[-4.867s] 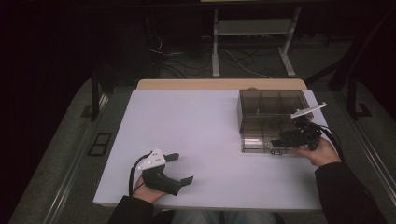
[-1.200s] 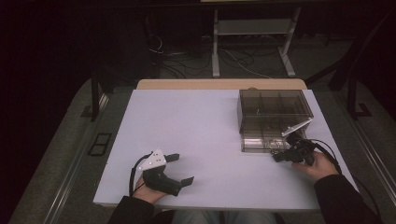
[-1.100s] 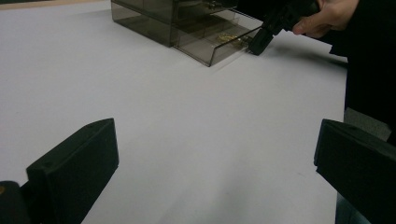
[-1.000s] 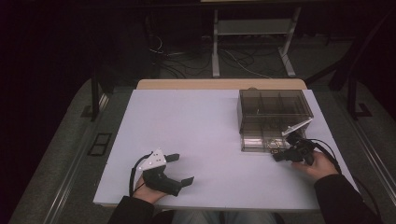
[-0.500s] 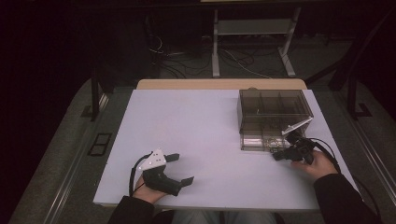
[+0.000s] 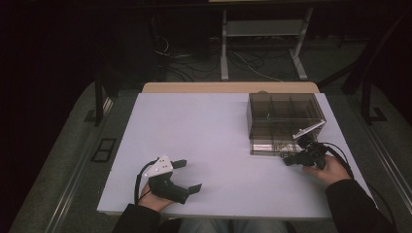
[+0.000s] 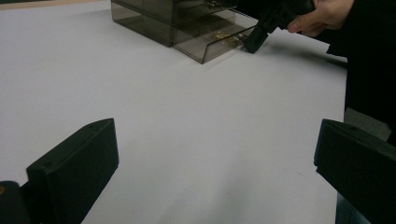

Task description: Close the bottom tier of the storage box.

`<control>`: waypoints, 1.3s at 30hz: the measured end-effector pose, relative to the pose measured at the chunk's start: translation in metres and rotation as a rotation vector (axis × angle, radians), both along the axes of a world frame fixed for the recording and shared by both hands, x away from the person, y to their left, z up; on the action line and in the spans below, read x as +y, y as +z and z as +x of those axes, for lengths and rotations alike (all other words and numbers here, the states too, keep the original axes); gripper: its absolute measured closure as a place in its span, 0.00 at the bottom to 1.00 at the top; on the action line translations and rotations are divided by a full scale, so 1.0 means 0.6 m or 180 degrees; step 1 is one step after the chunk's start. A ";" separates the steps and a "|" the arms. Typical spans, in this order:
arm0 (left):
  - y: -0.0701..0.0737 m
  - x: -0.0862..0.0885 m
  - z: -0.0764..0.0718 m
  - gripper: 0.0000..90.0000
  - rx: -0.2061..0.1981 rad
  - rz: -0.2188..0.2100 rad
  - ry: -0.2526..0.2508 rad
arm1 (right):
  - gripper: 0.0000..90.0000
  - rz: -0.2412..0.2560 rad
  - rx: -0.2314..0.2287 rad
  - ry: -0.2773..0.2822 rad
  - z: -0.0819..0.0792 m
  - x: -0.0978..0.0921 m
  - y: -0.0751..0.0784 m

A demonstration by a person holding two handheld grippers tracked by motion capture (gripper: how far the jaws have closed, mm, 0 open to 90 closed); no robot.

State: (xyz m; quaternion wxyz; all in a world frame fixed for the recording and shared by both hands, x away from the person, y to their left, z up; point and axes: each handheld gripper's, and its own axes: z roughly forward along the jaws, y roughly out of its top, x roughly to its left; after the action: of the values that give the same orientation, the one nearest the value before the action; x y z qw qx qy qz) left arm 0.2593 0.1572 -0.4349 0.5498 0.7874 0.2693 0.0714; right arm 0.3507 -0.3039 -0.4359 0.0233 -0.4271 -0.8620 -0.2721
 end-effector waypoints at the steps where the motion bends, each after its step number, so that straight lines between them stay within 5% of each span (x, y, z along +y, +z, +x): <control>1: 0.000 0.000 0.000 0.00 0.0002 -0.0001 0.0003 | 0.99 -0.0002 0.0005 -0.0002 0.001 0.000 0.000; 39: 0.000 0.000 0.000 0.00 0.0001 0.0000 0.0000 | 0.99 0.0132 -0.0048 -0.0207 0.030 -0.009 -0.005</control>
State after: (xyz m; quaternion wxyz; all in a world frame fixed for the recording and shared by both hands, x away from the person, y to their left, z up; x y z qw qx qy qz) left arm 0.2595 0.1572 -0.4350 0.5498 0.7874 0.2695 0.0713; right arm 0.3686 -0.3095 -0.4389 0.0168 -0.4523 -0.8420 -0.2937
